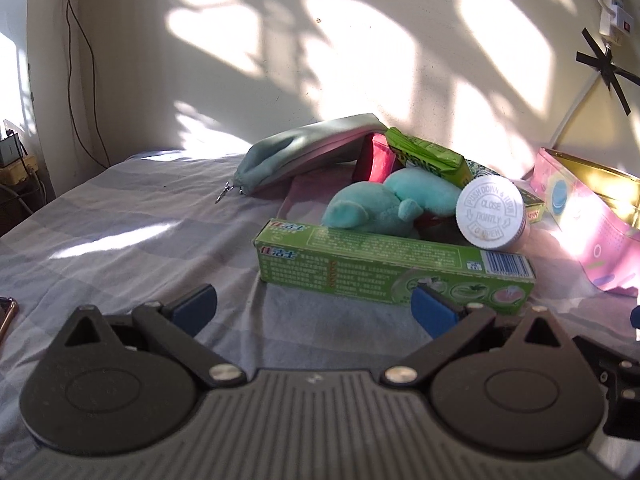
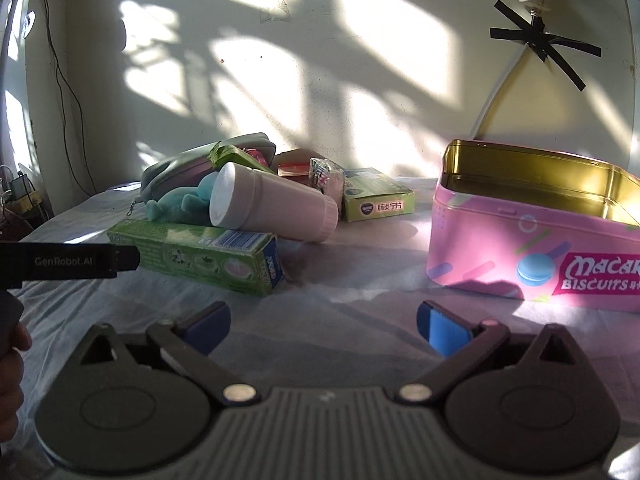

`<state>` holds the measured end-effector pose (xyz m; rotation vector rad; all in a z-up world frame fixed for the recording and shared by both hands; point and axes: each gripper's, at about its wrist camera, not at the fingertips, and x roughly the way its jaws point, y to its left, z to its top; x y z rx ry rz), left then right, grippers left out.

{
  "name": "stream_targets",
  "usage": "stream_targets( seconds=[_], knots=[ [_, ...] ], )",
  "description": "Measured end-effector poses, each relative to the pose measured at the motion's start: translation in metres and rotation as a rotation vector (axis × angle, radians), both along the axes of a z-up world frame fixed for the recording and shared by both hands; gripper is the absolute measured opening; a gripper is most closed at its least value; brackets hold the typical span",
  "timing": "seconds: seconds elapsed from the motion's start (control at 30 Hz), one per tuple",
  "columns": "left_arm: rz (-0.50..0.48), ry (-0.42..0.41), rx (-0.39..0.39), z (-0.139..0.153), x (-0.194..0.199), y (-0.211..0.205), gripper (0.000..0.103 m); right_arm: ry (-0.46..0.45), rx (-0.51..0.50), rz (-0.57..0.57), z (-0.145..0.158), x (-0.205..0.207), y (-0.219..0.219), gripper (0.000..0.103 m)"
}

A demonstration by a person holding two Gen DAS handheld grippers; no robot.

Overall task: Organize objects
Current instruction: 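Move the right gripper toward the green toothpaste box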

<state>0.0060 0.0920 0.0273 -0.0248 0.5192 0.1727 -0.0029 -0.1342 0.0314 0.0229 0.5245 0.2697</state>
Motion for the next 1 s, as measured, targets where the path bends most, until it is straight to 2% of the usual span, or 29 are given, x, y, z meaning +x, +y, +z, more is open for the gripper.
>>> stream_targets(
  seconds=[0.2,0.53,1.0],
  knots=[
    [0.009,-0.032,0.001,-0.009,0.001,0.004,0.103,-0.006,0.038,-0.01,-0.001,-0.001,-0.005,0.103],
    [-0.029,-0.08,0.009,-0.008,-0.005,-0.001,0.103,-0.068,-0.007,-0.001,0.002,-0.011,0.002,0.103],
    [-0.041,-0.101,0.035,-0.009,-0.009,-0.008,0.103,-0.079,-0.013,-0.013,0.002,-0.012,0.001,0.103]
  ],
)
